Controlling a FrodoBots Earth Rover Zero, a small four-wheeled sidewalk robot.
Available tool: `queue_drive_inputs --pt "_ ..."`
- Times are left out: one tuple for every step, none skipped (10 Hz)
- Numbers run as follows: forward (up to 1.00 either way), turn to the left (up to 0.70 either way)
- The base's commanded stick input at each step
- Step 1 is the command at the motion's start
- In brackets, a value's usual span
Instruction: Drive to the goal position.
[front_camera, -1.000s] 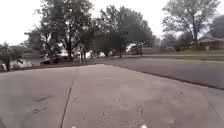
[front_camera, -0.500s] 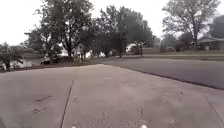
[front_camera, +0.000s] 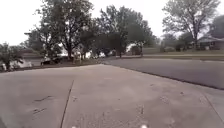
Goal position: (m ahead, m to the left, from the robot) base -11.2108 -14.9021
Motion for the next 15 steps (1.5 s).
queue_drive_inputs --pt "0.05 0.00" --pt "0.05 0.00" --pt "0.05 0.00" --pt "0.05 0.00" --pt "0.05 0.00" --pt "0.05 0.00" --pt "0.05 0.00" --pt "0.05 0.00" --pt "0.06 0.00" --pt "0.07 0.00" --pt "0.06 0.00" --pt "0.06 0.00" --pt "0.06 -0.03" --pt "0.06 -0.12" --pt "0.09 -0.18"
